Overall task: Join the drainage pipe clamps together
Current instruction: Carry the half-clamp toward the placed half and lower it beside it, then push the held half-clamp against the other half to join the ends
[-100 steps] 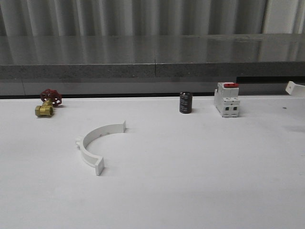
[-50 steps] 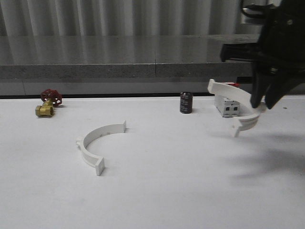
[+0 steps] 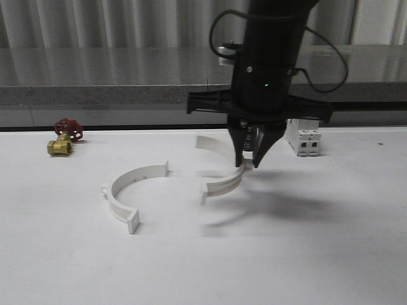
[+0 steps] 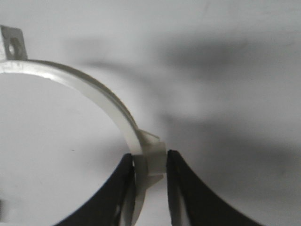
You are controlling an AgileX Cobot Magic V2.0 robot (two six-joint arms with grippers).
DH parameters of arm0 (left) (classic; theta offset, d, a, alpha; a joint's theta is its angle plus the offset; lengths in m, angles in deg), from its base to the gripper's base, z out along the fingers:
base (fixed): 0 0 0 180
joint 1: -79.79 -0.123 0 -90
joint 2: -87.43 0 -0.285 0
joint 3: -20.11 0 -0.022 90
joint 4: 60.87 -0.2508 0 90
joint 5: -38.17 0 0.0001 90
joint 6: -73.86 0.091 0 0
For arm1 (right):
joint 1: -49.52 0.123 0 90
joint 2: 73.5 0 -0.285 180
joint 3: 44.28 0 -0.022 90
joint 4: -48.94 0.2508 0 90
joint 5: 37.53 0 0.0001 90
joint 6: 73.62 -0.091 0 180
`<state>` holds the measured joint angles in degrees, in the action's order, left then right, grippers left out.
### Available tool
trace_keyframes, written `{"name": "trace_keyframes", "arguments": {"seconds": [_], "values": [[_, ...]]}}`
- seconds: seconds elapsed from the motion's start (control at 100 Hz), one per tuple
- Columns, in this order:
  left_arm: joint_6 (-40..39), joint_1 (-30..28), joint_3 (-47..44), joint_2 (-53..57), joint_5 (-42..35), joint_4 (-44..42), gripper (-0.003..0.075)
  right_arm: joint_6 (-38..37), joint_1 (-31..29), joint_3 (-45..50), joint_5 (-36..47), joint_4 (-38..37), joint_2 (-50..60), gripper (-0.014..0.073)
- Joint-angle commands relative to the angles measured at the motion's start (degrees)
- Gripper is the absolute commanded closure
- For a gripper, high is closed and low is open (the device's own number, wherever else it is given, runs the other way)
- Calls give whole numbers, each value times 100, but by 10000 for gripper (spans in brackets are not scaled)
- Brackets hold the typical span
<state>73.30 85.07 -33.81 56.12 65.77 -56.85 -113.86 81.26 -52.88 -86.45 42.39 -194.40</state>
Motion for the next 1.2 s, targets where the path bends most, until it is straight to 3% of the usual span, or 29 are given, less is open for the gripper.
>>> {"name": "trace_keyframes", "arguments": {"seconds": [0.0, 0.45, 1.19], "values": [[-11, -16, 153, -18, -482, 60, 741, -125, 125, -453, -84, -177, 20, 545], [-11, -16, 153, -18, -482, 60, 741, -559, 403, -1265, -470, -560, -556, 545], [-11, -16, 153, -18, -482, 60, 741, -1263, 585, -1284, -486, -562, -580, 545]]}}
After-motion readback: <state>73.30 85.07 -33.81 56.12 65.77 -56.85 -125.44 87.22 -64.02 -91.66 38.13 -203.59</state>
